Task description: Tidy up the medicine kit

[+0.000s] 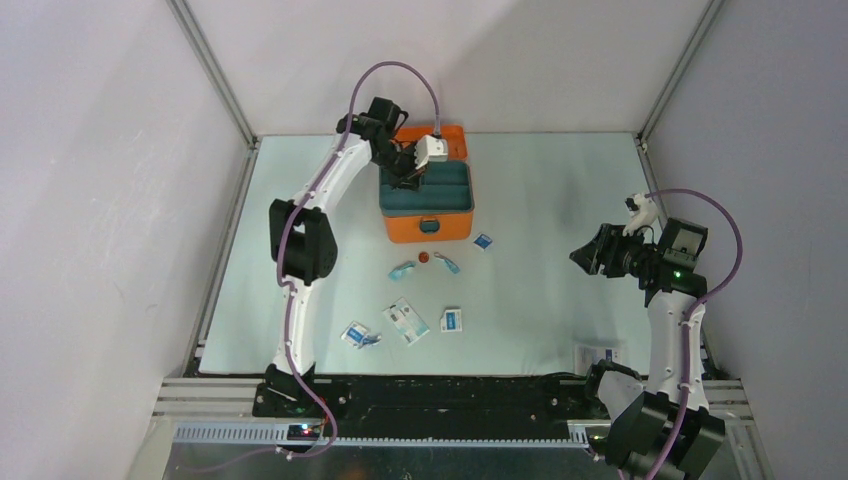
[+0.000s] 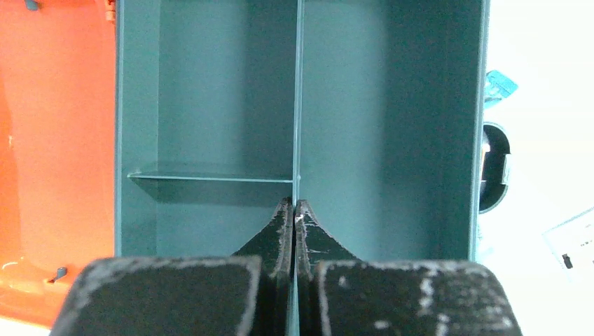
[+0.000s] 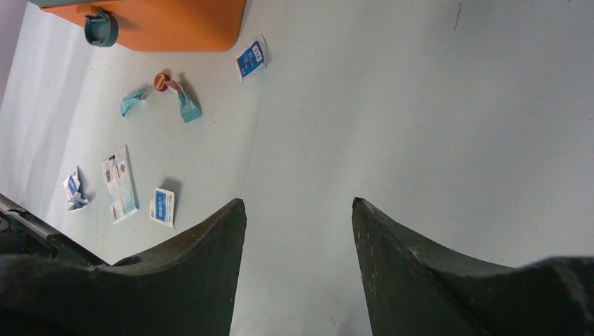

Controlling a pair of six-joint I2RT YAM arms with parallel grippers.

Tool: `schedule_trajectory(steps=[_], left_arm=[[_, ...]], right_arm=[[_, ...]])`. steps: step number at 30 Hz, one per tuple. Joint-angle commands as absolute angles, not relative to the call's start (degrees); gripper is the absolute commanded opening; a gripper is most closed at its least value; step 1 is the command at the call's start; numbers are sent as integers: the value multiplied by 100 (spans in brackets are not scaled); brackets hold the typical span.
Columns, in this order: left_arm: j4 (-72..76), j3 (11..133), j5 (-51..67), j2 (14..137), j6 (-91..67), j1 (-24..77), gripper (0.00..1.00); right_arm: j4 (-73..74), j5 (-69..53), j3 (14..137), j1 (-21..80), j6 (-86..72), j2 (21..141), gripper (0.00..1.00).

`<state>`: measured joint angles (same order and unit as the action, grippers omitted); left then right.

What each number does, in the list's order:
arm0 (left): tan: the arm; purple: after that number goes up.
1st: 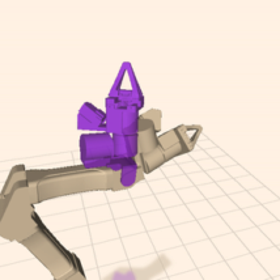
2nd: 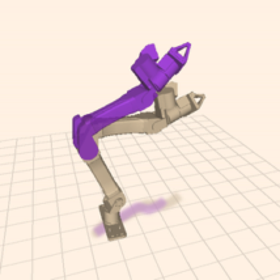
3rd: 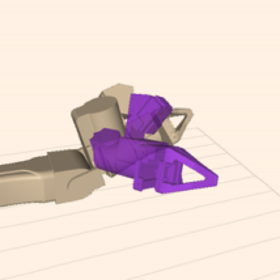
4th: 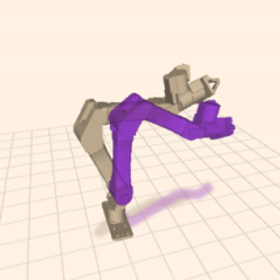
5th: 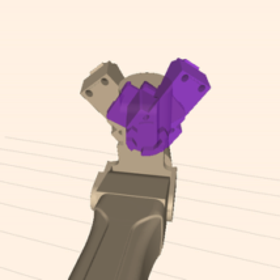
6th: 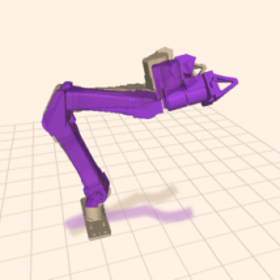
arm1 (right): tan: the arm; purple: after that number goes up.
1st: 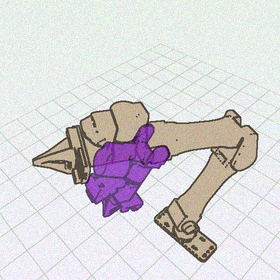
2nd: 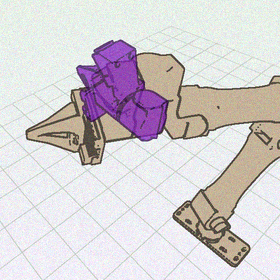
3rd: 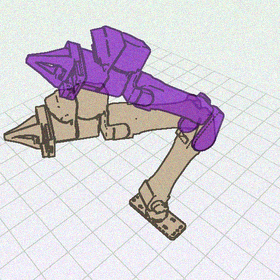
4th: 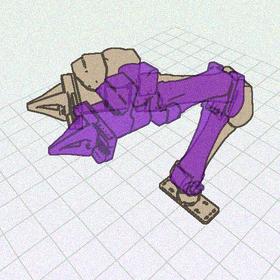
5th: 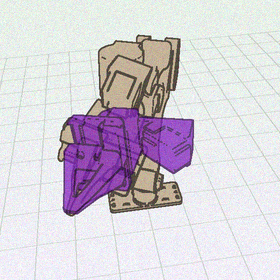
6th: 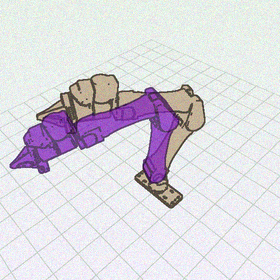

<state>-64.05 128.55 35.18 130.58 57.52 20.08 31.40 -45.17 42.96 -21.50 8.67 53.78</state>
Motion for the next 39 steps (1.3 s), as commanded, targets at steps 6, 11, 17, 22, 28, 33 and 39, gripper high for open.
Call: schedule_trajectory(steps=[6,11,17,22,28,33,39], left_arm=[[-6497,13085,3722,13231,6075,2084,0],[-6501,13162,4099,13176,6002,2116,0],[-6501,13048,4232,12900,6157,2141,0],[-6500,13258,4462,13073,6094,2121,0],[-6488,13380,4513,13403,6032,2111,0],[-6499,13091,4486,13439,6131,2069,0],[-6503,12908,4391,13441,6187,2065,2]], right_arm=[[3006,-4592,4296,-2146,921,5300,62],[2977,-4609,4297,-2132,910,5329,62],[2968,-4598,4298,-2127,909,5340,62],[2995,-4576,4298,-2135,906,5330,62],[2990,-4567,4289,-2136,906,5324,63],[2981,-4577,4288,-2136,905,5352,63],[2975,-4606,4287,-2127,903,5343,63]])
